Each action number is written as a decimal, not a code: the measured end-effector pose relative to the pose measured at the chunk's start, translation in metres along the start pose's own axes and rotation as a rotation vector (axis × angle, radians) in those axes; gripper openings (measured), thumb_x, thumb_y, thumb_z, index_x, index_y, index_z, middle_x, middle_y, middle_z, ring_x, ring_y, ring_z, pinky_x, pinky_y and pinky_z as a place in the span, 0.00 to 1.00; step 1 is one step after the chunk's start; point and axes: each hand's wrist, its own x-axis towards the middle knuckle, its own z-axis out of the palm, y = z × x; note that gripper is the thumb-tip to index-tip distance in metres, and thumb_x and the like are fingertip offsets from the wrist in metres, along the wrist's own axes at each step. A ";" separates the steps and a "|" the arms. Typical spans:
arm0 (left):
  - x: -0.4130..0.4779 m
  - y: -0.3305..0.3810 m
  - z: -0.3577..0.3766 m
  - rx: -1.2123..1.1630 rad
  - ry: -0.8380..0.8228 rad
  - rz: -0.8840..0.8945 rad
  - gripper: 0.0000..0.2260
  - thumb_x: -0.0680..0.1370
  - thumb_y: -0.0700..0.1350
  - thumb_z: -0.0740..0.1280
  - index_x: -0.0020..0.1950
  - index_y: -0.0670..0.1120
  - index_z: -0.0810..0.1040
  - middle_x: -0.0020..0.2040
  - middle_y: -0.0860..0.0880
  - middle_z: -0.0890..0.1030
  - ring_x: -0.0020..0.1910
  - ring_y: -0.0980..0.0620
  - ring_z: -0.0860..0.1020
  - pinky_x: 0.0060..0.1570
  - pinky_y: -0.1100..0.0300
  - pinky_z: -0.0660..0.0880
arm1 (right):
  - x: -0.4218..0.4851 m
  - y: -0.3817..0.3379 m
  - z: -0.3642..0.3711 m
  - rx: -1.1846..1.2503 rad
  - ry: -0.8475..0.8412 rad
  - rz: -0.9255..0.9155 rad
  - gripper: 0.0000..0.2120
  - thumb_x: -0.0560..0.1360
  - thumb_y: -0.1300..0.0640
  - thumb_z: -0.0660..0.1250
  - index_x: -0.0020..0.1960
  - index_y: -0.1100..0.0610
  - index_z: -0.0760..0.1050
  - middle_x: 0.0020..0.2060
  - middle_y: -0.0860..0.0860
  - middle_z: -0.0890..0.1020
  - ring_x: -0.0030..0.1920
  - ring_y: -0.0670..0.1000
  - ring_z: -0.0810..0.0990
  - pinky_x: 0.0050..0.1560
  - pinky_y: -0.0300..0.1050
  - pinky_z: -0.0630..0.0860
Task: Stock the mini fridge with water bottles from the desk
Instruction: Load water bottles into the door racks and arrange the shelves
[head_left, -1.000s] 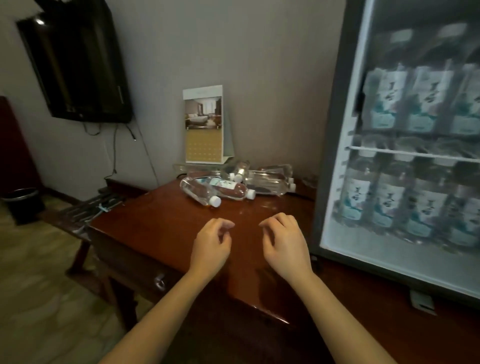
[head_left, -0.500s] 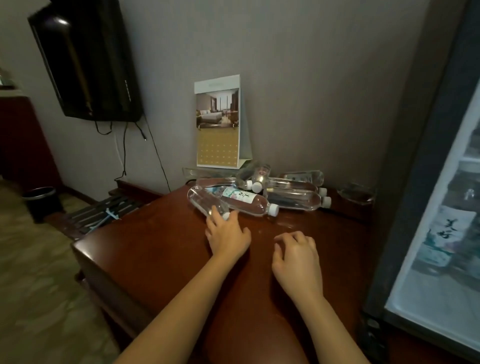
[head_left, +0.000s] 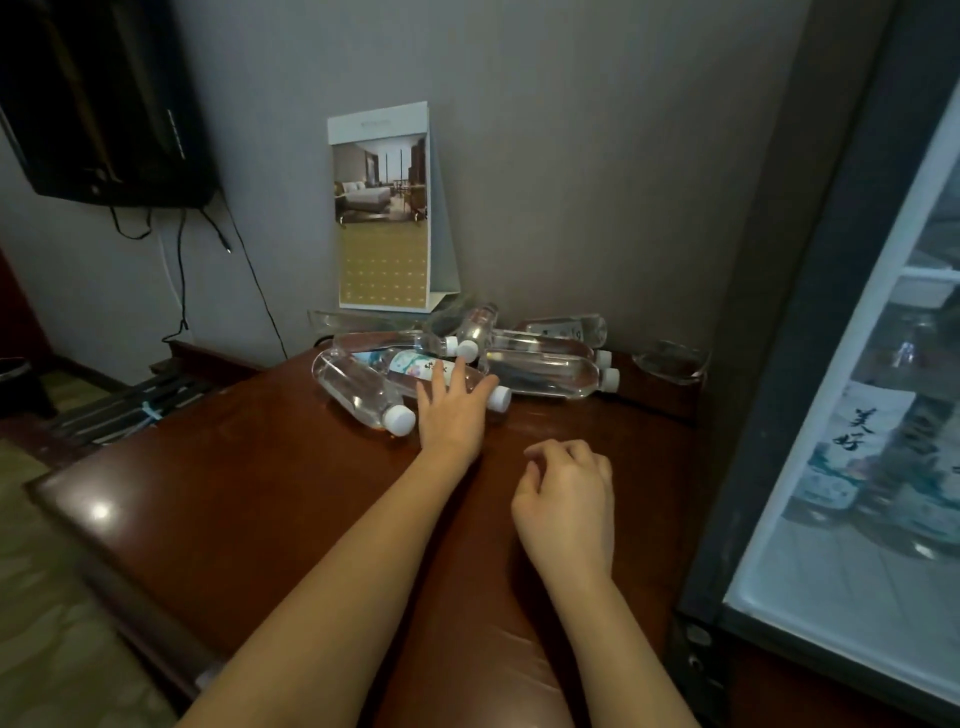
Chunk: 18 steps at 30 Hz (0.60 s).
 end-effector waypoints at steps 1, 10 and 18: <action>-0.001 0.002 0.000 -0.032 -0.002 -0.010 0.20 0.80 0.42 0.57 0.71 0.55 0.62 0.77 0.44 0.49 0.75 0.39 0.44 0.71 0.38 0.47 | 0.000 0.000 0.000 0.009 0.004 0.000 0.12 0.75 0.60 0.61 0.56 0.55 0.78 0.54 0.53 0.77 0.59 0.54 0.70 0.60 0.46 0.68; -0.026 -0.010 -0.012 -0.180 -0.057 0.287 0.18 0.75 0.33 0.62 0.64 0.46 0.70 0.75 0.46 0.58 0.75 0.39 0.45 0.72 0.44 0.55 | 0.000 -0.004 -0.007 0.044 -0.057 0.057 0.16 0.77 0.58 0.59 0.64 0.53 0.72 0.60 0.51 0.74 0.62 0.52 0.68 0.61 0.43 0.67; -0.095 -0.018 -0.077 -0.878 0.066 0.338 0.17 0.70 0.34 0.72 0.53 0.51 0.76 0.61 0.57 0.72 0.63 0.71 0.66 0.63 0.74 0.61 | -0.001 -0.001 -0.008 0.233 -0.351 0.070 0.41 0.72 0.59 0.70 0.77 0.51 0.48 0.72 0.53 0.63 0.73 0.55 0.60 0.70 0.48 0.61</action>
